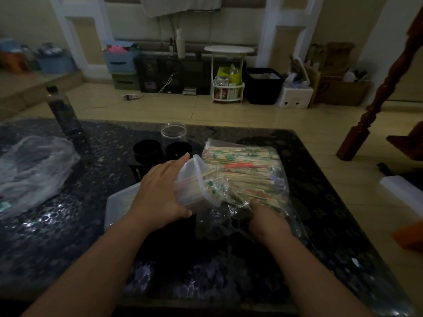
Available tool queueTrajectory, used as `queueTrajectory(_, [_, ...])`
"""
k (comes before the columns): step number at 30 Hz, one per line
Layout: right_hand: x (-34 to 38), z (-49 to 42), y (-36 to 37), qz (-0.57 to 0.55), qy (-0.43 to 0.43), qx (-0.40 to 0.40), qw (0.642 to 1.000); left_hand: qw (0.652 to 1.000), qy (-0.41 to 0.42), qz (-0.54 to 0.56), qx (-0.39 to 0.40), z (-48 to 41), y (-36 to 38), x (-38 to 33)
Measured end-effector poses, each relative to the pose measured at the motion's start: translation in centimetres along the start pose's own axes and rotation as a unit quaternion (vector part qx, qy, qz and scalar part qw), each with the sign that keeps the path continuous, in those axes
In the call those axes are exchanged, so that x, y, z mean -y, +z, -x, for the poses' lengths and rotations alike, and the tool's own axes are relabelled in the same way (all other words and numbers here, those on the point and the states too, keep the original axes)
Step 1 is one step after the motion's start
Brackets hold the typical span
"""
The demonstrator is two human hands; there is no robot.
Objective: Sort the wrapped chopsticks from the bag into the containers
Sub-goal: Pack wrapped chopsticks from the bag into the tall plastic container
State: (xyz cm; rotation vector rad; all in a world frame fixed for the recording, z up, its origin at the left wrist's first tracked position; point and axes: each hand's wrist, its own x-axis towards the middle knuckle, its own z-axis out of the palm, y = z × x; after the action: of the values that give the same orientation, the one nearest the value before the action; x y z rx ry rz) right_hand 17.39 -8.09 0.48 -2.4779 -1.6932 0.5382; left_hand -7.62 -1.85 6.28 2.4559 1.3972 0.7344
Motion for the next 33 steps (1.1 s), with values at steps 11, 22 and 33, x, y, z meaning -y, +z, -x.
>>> queueTrajectory(11, [1.3,2.1,-2.9,0.093,-0.039,0.058,0.993,1.0,-0.003,0.001,-0.001,0.1,-0.1,-0.2])
queueTrajectory(22, [3.2,5.6,-9.1,0.12,-0.185,-0.076,0.972,1.0,0.006,0.007,-0.018,0.1,-0.1,0.5])
queueTrajectory(33, [2.9,3.9,-7.1,-0.004,-0.273,-0.436,0.858,1.0,0.005,0.021,0.003,0.2,-0.2,0.6])
